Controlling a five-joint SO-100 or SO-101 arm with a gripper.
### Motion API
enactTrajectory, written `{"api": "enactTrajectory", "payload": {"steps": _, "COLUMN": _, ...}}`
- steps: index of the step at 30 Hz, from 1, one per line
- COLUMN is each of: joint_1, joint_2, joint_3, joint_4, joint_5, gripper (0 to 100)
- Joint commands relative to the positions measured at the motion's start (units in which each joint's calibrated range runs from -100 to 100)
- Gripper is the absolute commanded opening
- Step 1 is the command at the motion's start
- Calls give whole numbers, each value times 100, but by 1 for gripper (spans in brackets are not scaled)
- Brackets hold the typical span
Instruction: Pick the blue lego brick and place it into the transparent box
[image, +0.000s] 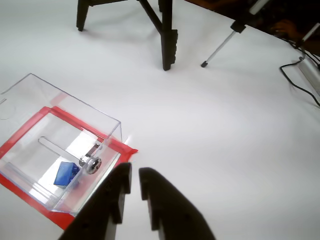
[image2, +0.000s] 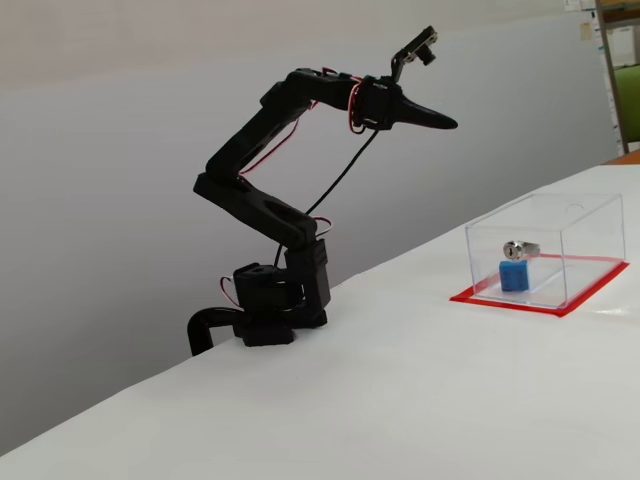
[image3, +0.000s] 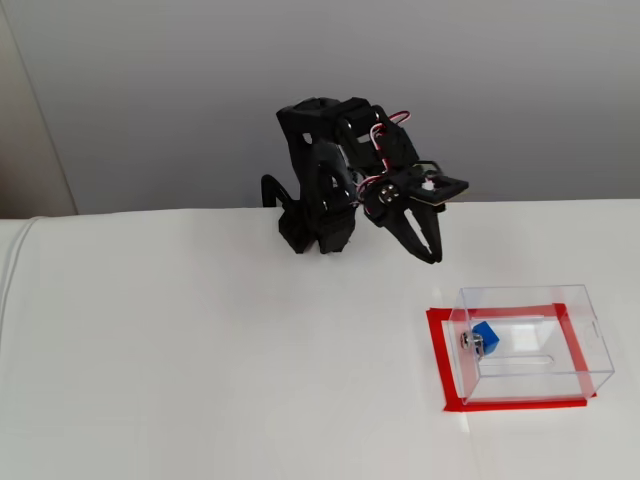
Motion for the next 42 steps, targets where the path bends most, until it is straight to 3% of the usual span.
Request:
{"api": "enactTrajectory", "payload": {"steps": 1, "joint_1": 405, "joint_2": -748, "joint_3": 436, "joint_4": -71, "joint_5": 13, "gripper": 2}}
{"api": "enactTrajectory", "payload": {"steps": 16, "joint_1": 2401, "joint_2": -3141, "joint_3": 3266, "joint_4": -80, "joint_5": 8, "gripper": 2}}
{"api": "enactTrajectory", "payload": {"steps": 31, "joint_1": 3081, "joint_2": -4566, "joint_3": 6015, "joint_4": -759, "joint_5": 3, "gripper": 2}}
{"api": "enactTrajectory", "payload": {"steps": 42, "joint_1": 3347, "joint_2": -4583, "joint_3": 6955, "joint_4": -846, "joint_5": -185, "gripper": 2}}
